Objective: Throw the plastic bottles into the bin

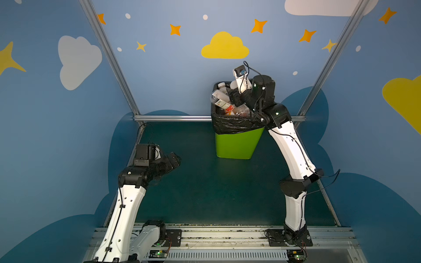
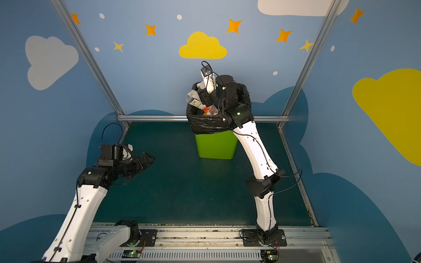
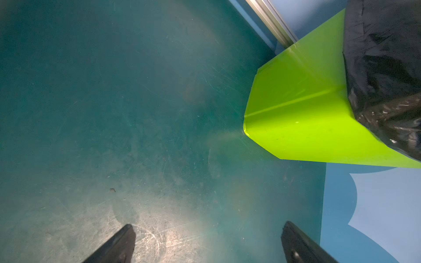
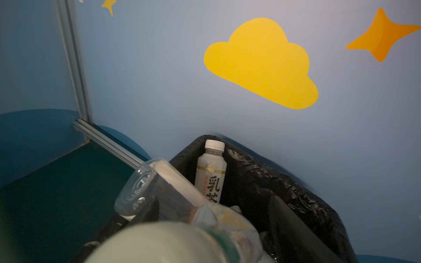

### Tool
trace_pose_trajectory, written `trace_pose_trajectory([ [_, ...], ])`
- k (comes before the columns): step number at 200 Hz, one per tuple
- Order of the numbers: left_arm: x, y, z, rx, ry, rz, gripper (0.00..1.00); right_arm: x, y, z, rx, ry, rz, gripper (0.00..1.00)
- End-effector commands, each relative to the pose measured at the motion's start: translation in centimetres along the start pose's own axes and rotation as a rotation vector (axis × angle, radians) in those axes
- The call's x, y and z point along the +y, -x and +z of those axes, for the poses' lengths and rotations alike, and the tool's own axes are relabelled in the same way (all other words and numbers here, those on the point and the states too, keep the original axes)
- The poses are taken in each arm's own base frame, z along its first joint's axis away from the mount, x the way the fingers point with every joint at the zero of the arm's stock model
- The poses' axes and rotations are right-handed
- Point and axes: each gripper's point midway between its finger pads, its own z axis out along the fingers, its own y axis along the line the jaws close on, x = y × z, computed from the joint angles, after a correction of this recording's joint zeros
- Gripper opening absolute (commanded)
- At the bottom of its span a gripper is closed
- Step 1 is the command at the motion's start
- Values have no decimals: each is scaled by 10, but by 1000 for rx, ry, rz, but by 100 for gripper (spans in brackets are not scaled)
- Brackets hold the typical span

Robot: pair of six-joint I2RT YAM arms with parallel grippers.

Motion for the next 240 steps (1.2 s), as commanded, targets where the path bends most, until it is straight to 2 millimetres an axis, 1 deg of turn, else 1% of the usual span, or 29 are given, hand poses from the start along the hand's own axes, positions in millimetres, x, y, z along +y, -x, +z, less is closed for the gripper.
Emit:
trace_pose_trajectory([
  [1, 2, -2, -1, 0, 0, -1, 100, -48, 0, -6, 48, -270, -190, 80],
  [13, 2, -2, -1, 2, 1, 2, 100, -57, 15, -13, 19, -354, -247, 80],
  [29, 2, -2, -2, 1, 0, 6, 100, -63, 32, -21, -31, -378, -267, 78],
  [34, 1, -3, -2, 4, -1, 7, 100, -64, 35, -23, -39, -382, -274, 72],
  [40, 2, -2, -2, 2, 0, 7, 100, -63, 35, -22, -43, -373, -283, 60],
  [44, 2, -2, -2, 3, 0, 9, 100, -63, 36, -22, -47, -365, -279, 54],
  [49, 1, -3, -2, 4, -2, 9, 100, -63, 34, -22, -45, -348, -268, 49],
  [54, 1, -3, -2, 5, -3, 10, 100, -62, 32, -21, -45, -328, -252, 48],
  [61, 2, -3, -1, 6, -1, 13, 100, -62, 28, -19, -38, -313, -236, 50],
  [72, 3, -4, -1, 8, 5, 16, 100, -64, 23, -15, -23, -331, -241, 71],
  [83, 4, -5, -1, 12, 7, 19, 100, -67, 13, -8, 8, -356, -257, 78],
  [91, 4, -6, -1, 17, 7, 22, 100, -70, 7, -7, 30, -366, -246, 81],
  [103, 5, -7, -2, 20, 11, 25, 100, -71, 1, -10, 43, -340, -192, 83],
  [111, 5, -7, -3, 16, 15, 31, 100, -71, 4, -15, 36, -319, -152, 84],
  [123, 6, -8, -4, 16, 20, 37, 100, -72, 13, -25, 12, -296, -108, 85],
  [146, 8, -9, -4, 20, 25, 43, 100, -78, 34, -55, -48, -249, 4, 85],
  [162, 9, -11, -3, 20, 24, 50, 100, -88, 35, -79, -54, -221, 118, 85],
  [178, 10, -11, -4, 8, 22, 60, 100, -99, 28, -105, -56, -197, 222, 85],
  [194, 11, -11, -5, -5, 17, 73, 100, -112, 16, -135, -69, -187, 324, 85],
  [211, 9, -11, -6, -17, 3, 100, 100, -126, -3, -169, -48, -201, 419, 85],
  [212, 9, -11, -6, -17, 2, 102, 100, -126, -7, -169, -40, -201, 423, 85],
  [226, 8, -8, -6, -33, -2, 119, 100, -133, -32, -194, 14, -225, 469, 85],
  [232, 8, -7, -5, -39, 0, 125, 100, -133, -45, -204, 44, -237, 478, 85],
  [233, 8, -7, -5, -41, 1, 126, 100, -134, -44, -207, 42, -237, 479, 85],
  [235, 9, -6, -5, -42, 3, 127, 100, -133, -52, -208, 62, -239, 482, 85],
  [240, 10, -4, -5, -50, 11, 129, 100, -133, -61, -217, 79, -249, 490, 86],
])
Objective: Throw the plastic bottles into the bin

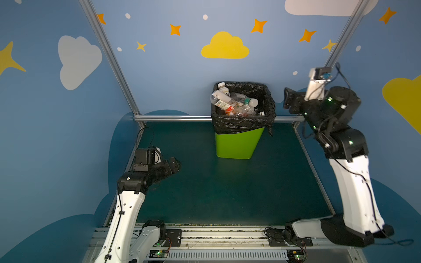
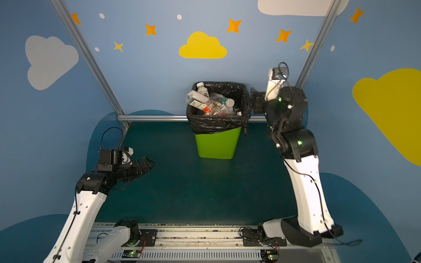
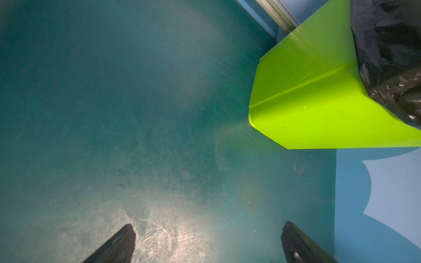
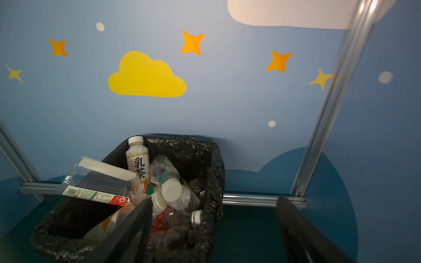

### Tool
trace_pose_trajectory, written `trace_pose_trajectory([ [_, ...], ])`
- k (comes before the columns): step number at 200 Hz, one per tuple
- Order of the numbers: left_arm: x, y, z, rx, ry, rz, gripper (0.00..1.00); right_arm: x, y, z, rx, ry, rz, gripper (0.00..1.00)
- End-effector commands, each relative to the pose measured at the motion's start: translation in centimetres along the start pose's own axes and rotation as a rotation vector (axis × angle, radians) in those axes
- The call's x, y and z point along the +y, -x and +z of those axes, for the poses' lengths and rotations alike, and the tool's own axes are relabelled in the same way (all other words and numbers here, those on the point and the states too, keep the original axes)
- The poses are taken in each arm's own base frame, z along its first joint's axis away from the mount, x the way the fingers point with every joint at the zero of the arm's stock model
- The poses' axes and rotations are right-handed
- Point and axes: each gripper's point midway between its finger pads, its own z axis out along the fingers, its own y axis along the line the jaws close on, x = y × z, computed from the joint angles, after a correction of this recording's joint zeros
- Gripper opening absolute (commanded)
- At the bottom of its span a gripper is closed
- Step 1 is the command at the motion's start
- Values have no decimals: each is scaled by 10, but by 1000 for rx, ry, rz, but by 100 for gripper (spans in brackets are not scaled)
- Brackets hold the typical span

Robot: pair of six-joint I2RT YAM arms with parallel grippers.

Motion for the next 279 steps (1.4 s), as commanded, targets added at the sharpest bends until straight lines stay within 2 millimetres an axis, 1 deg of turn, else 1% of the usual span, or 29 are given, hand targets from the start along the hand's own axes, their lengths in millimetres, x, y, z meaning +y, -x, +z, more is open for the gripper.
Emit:
trace_pose_trajectory([
  [1, 2, 10, -1, -47, 14, 50, 100, -8, -50, -17, 145, 13, 112, 86],
  [15, 3, 15, 0, -63, 27, 70, 100, -18, -77, -38, 212, -10, 126, 86],
  [31, 6, 26, 1, -108, 54, 102, 100, -29, -110, -60, 294, -44, 143, 92],
  [36, 7, 30, 1, -128, 59, 112, 100, -33, -120, -68, 322, -58, 149, 93],
  [50, 19, 48, -2, -226, 135, 139, 100, -42, -149, -85, 394, -94, 152, 93],
  [66, 35, 64, -1, -337, 213, 155, 100, -48, -181, -100, 472, -116, 155, 93],
  [83, 51, 72, 10, -434, 262, 199, 100, -50, -208, -111, 543, -117, 156, 93],
  [106, 68, 75, 38, -577, 258, 285, 100, -57, -236, -117, 587, -149, 166, 93],
  [116, 77, 72, 52, -654, 231, 278, 100, -59, -246, -117, 592, -156, 168, 93],
  [125, 85, 73, 61, -726, 205, 261, 100, -60, -254, -115, 592, -156, 172, 93],
  [128, 91, 70, 65, -736, 206, 252, 100, -60, -257, -115, 594, -159, 175, 93],
  [136, 104, 67, 76, -737, 218, 221, 100, -61, -263, -113, 600, -157, 184, 93],
  [144, 115, 63, 88, -697, 248, 207, 100, -61, -270, -110, 609, -156, 191, 93],
  [155, 123, 62, 99, -652, 276, 217, 100, -63, -279, -106, 623, -160, 199, 93],
  [179, 125, 70, 118, -646, 274, 261, 100, -70, -300, -94, 653, -179, 227, 93],
  [191, 123, 77, 128, -615, 264, 269, 100, -75, -310, -86, 658, -192, 246, 93],
  [209, 116, 80, 154, -546, 208, 298, 100, -83, -325, -76, 653, -216, 283, 93],
  [217, 117, 75, 170, -504, 192, 320, 100, -87, -332, -72, 643, -228, 296, 93],
  [223, 113, 71, 181, -478, 155, 346, 100, -90, -336, -69, 631, -236, 300, 93],
  [233, 111, 70, 180, -491, 144, 341, 100, -93, -342, -63, 606, -241, 298, 93],
  [244, 111, 68, 180, -461, 160, 363, 100, -97, -350, -57, 573, -246, 288, 93],
  [256, 111, 69, 180, -469, 160, 362, 100, -102, -360, -50, 526, -255, 265, 93],
  [258, 111, 68, 180, -465, 162, 363, 100, -102, -357, -47, 506, -251, 257, 93],
  [259, 111, 68, 180, -464, 163, 363, 100, -103, -363, -48, 513, -250, 252, 93],
  [261, 111, 69, 180, -465, 164, 364, 100, -103, -367, -47, 511, -248, 244, 93],
  [279, 111, 68, 180, -470, 167, 367, 100, -110, -382, -36, 425, -250, 177, 93],
])
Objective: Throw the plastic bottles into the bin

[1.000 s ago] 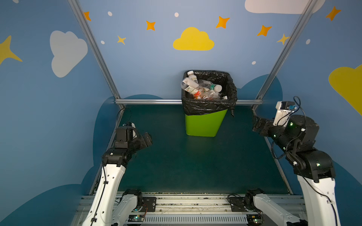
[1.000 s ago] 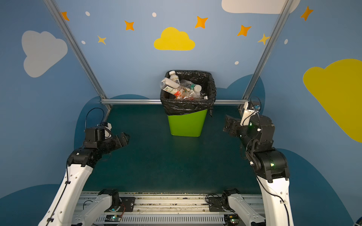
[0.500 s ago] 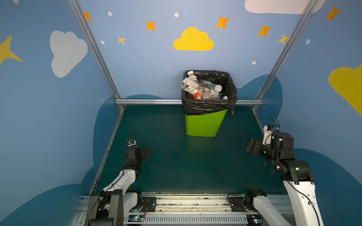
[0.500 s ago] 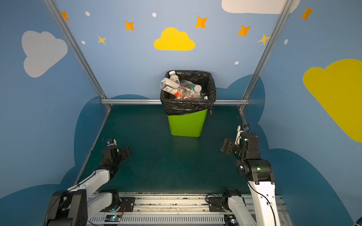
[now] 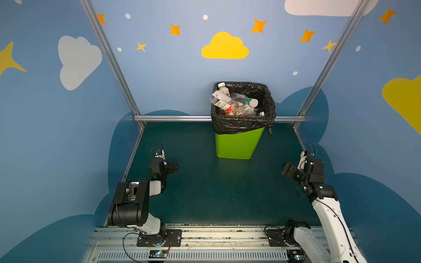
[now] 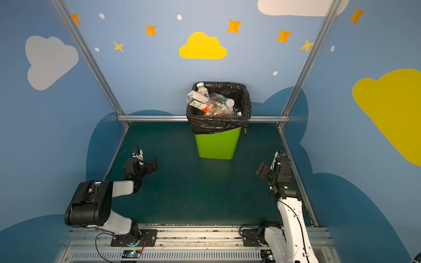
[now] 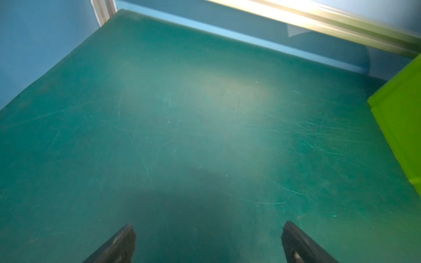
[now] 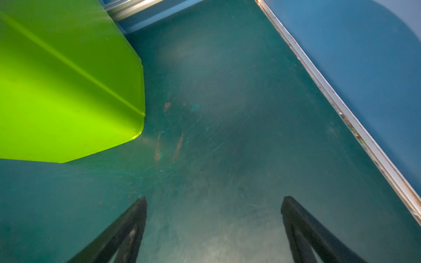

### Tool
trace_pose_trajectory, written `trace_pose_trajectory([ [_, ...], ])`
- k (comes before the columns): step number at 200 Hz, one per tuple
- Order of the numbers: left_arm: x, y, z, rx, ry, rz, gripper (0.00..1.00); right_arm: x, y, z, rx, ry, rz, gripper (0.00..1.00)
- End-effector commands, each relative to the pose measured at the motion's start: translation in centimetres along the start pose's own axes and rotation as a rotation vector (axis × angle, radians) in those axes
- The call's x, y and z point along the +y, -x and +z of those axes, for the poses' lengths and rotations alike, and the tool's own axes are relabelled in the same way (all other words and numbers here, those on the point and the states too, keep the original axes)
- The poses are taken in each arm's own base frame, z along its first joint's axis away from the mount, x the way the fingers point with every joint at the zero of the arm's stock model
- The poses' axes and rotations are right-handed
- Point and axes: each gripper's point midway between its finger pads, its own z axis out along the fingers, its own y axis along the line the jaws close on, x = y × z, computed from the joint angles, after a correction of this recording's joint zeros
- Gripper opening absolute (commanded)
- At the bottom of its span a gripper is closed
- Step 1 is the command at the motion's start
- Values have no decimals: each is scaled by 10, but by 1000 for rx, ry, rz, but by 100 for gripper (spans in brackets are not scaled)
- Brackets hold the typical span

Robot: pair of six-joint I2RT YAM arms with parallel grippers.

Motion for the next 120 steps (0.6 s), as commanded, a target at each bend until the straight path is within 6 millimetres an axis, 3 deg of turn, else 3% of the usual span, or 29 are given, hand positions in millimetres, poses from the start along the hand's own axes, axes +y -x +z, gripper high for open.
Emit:
trace_pose_trajectory([
  [1, -7, 13, -1, -42, -28, 28, 100, 0, 26, 16, -220, 12, -57, 93],
  [31, -7, 12, -1, -41, -27, 28, 100, -9, 19, 38, -294, -20, -72, 93],
  [53, -7, 13, -1, -42, -27, 29, 100, -5, 12, 54, -289, 14, -77, 93],
  [120, -7, 13, -1, -43, -27, 28, 100, 1, 16, 98, -344, 47, -96, 93],
])
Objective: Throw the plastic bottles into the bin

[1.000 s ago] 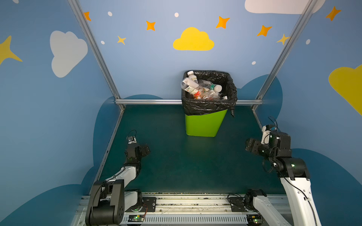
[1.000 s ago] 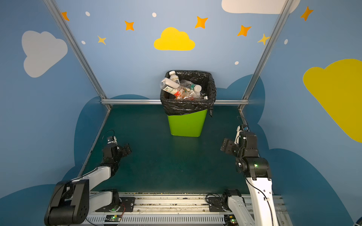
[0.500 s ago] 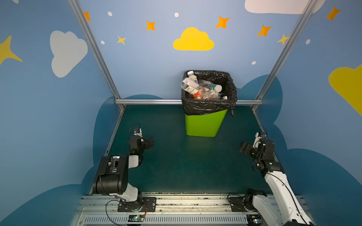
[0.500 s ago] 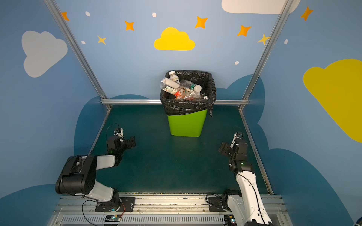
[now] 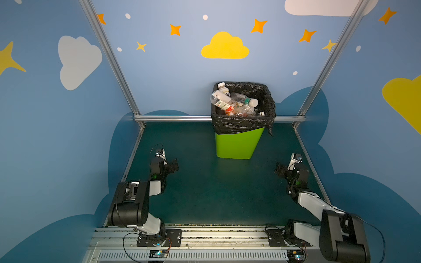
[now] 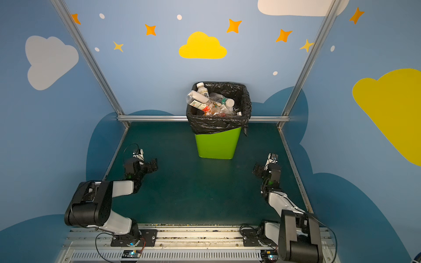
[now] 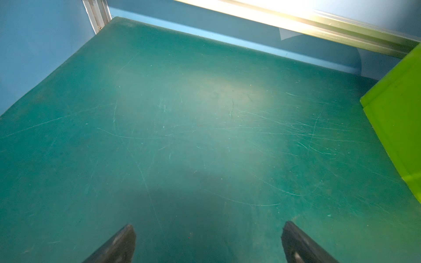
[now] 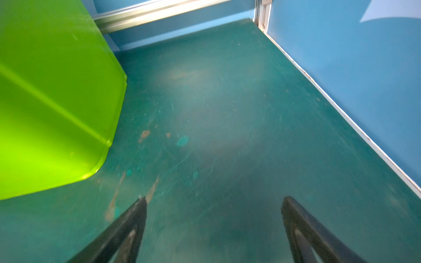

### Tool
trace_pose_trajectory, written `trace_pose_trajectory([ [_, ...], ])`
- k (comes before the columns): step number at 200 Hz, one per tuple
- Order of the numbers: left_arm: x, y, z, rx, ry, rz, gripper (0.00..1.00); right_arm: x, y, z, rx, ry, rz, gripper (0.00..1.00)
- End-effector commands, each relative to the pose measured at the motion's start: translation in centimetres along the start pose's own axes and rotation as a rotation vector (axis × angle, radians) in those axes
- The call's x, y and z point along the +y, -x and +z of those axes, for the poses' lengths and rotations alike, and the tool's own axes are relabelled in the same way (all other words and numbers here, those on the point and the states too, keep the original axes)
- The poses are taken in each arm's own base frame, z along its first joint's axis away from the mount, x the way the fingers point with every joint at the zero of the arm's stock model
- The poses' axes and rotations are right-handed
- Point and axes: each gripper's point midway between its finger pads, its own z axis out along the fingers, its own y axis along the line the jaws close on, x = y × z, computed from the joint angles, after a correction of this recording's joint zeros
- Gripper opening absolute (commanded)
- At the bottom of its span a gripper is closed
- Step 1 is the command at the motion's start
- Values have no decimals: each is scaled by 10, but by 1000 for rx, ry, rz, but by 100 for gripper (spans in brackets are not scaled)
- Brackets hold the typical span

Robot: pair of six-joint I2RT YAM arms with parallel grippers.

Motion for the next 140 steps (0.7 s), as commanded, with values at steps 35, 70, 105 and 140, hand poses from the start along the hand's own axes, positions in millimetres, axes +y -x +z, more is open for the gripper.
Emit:
trace_pose_trajectory([
  [35, -5, 11, -1, -34, -17, 16, 100, 35, 16, 28, -61, 151, -100, 93],
  [70, -5, 10, 0, -29, -16, 16, 100, 44, 6, 41, -21, 114, -160, 93],
  [105, -4, 10, 3, -15, -12, 18, 100, 42, 6, 43, -14, 117, -148, 93],
  [140, -5, 9, 4, -7, 10, 33, 100, 51, 1, 42, -31, 142, -186, 93],
])
